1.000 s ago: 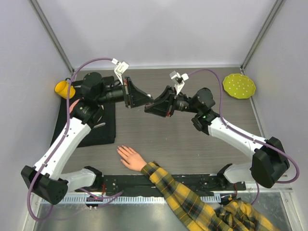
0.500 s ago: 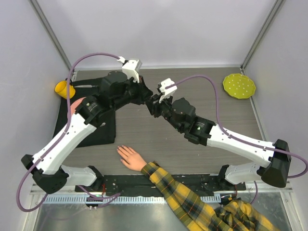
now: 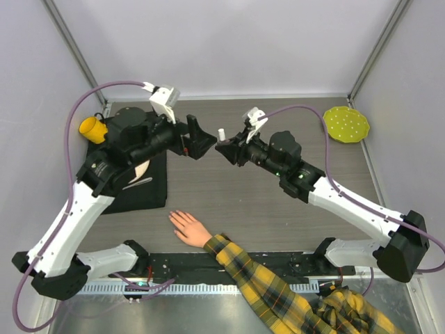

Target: Paint the nails

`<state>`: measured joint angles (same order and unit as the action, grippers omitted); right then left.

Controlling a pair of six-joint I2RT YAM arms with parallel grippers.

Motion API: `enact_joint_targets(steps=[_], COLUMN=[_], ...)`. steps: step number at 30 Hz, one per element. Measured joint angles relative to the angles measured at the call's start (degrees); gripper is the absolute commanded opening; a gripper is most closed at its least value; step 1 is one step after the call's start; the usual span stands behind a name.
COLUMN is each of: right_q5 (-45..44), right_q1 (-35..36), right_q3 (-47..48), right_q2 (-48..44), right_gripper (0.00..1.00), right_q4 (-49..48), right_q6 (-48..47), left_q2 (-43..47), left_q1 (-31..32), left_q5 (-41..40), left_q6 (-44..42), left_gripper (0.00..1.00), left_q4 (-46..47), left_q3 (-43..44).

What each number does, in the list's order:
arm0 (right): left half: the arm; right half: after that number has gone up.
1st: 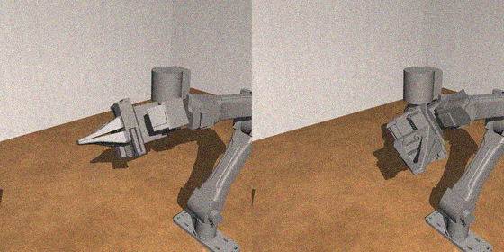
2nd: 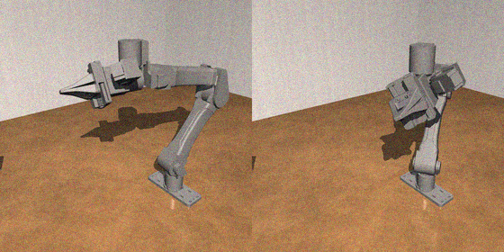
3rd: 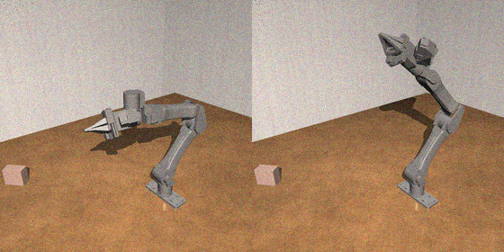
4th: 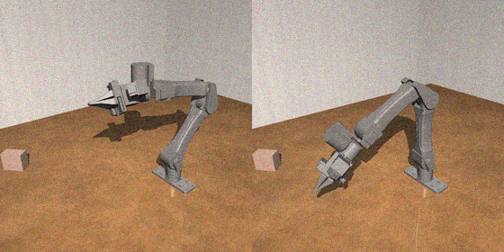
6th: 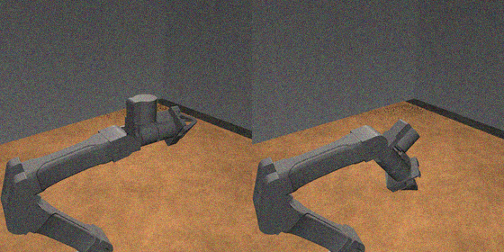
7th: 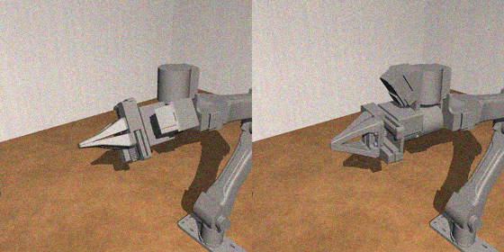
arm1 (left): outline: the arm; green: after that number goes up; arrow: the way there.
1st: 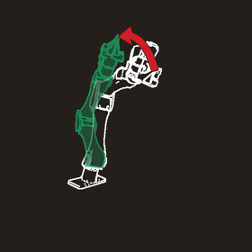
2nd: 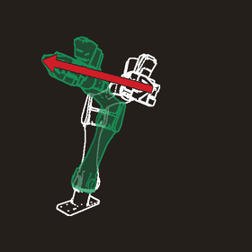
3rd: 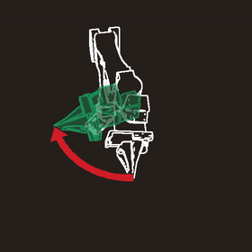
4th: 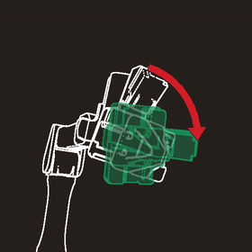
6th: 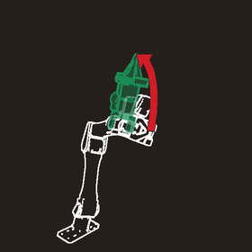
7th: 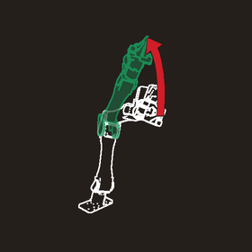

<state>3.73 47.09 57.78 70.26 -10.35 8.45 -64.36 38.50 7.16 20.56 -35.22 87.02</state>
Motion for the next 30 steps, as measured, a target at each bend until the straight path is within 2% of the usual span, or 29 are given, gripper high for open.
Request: enact_joint_targets(steps=[3,5,8,10,13,21,30], right_q5=[9.88,17.00,25.53,30.69,36.57,42.77,44.63], right_q1=[-3.87,-5.81,-7.58,-8.44,-9.35,-9.84,-9.94], right_q3=[-0.87,-1.31,-2.01,-2.12,-2.10,-2.10,-2.12], right_q2=[-0.57,-0.57,-0.48,0.09,2.08,5.20,5.88], right_gripper=[0.01,0.01,0.01,0.01,0.01,0.01,0.01], right_q4=[-3.02,-6.19,-11.65,-15.50,-21.57,-29.18,-33.46], right_q6=[3.82,7.10,12.57,16.39,22.21,30.10,33.00], left_q2=[2.60,4.15,5.27,5.18,4.94,2.54,-0.35], left_q1=[-4.15,-8.15,-12.92,-14.62,-15.04,-15.28,-15.28], left_q5=[5.62,10.95,18.56,23.17,28.79,34.51,40.68], left_q6=[1.03,3.04,6.16,7.91,10.88,18.12,25.40], left_gripper=[1.00,0.94,0.92,0.91,0.84,0.73,0.51], left_q4=[2.34,4.74,9.14,12.13,17.14,27.71,38.58], left_q3=[-1.46,-3.48,-7.10,-9.66,-13.81,-17.14,-18.21])
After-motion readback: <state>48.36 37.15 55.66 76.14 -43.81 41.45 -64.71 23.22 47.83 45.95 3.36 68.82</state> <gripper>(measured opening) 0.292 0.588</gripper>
